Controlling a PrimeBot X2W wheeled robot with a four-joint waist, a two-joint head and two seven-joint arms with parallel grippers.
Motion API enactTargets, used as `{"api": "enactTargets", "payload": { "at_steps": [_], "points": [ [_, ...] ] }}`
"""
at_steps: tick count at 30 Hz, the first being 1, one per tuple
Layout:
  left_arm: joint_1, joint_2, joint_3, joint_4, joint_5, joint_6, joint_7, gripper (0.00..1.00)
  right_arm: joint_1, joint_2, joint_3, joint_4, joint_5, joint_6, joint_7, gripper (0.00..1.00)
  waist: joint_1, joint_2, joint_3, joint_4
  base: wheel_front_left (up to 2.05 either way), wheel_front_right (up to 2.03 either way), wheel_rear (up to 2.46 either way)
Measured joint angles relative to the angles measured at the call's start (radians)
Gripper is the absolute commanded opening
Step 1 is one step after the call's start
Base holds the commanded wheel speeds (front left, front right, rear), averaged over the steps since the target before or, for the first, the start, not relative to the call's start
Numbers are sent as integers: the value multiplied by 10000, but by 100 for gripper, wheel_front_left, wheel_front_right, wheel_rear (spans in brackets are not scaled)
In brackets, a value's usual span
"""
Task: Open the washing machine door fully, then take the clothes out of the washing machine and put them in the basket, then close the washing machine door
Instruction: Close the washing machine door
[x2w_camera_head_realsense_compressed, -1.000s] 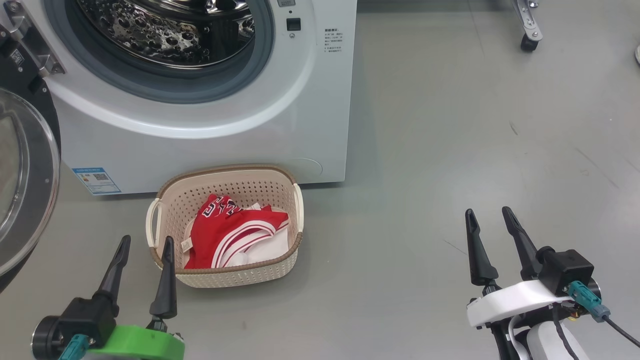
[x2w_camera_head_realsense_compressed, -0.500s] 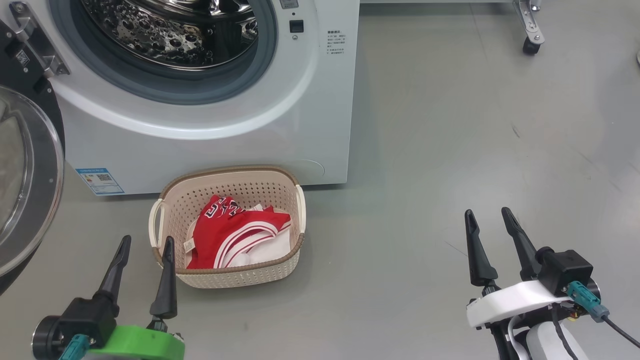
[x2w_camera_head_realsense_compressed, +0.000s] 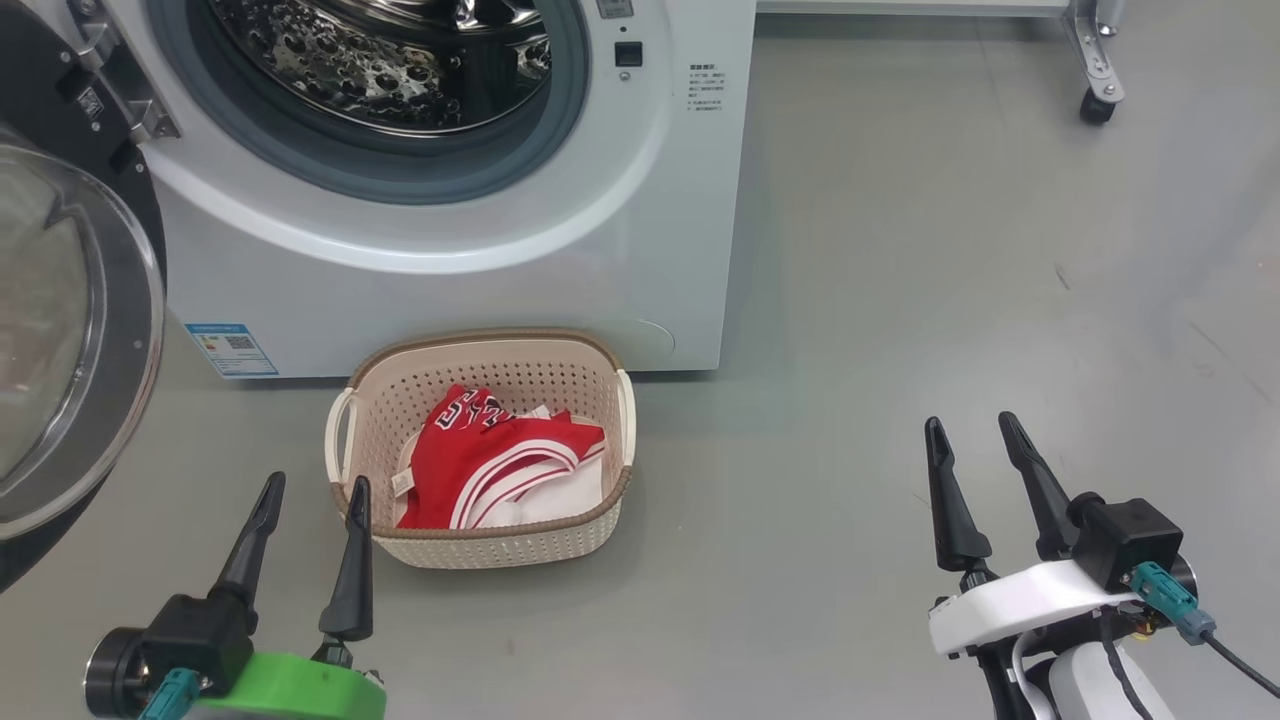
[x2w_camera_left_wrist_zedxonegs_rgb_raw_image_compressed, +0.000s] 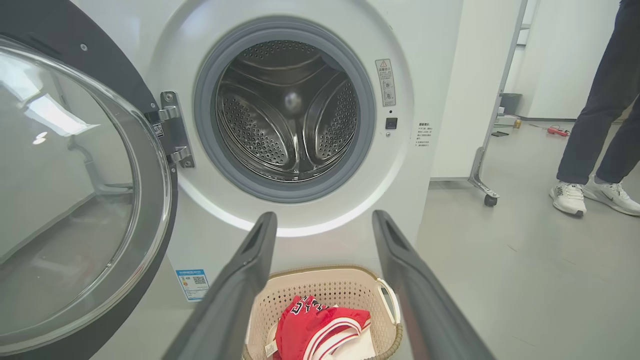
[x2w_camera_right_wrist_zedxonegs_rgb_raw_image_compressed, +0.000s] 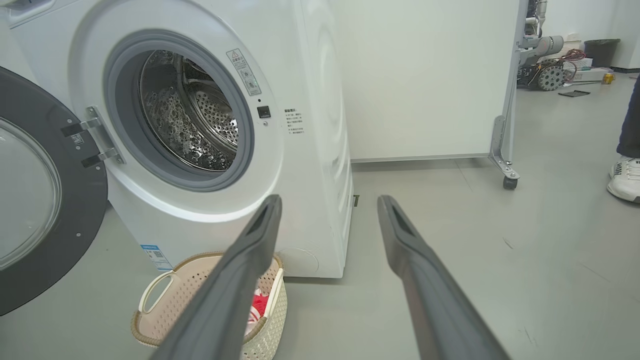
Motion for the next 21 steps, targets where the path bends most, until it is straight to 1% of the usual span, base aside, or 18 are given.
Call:
{"api": "enactTargets", "payload": {
  "at_steps": [6,7,8,11,12,13,21],
  "points": [
    [-1,2,-36,4,0,4,0,100,1,-21,240,-79,17,0,0,100,0,0,-2,426,0,0,0],
    [-1,2,-40,4,0,77,0,100,1,-44,360,-90,36,0,0,100,0,0,-2,639,0,0,0],
    [-1,2,-40,4,0,77,0,100,1,-44,360,-90,36,0,0,100,0,0,-2,639,0,0,0],
    [0,0,-27,2,0,121,0,100,0,-98,545,-111,82,0,0,100,0,0,-4,992,0,0,0],
    [2,2,15,-2,0,178,0,100,-1,-125,671,-113,90,0,0,100,0,0,-10,1243,0,0,0],
    [2,2,15,-2,0,178,0,100,-1,-125,671,-113,90,0,0,100,0,0,-10,1243,0,0,0],
    [28,0,63,-15,2,267,0,100,-6,-174,936,-113,140,0,0,100,0,0,-60,2322,0,0,0]
  ]
}}
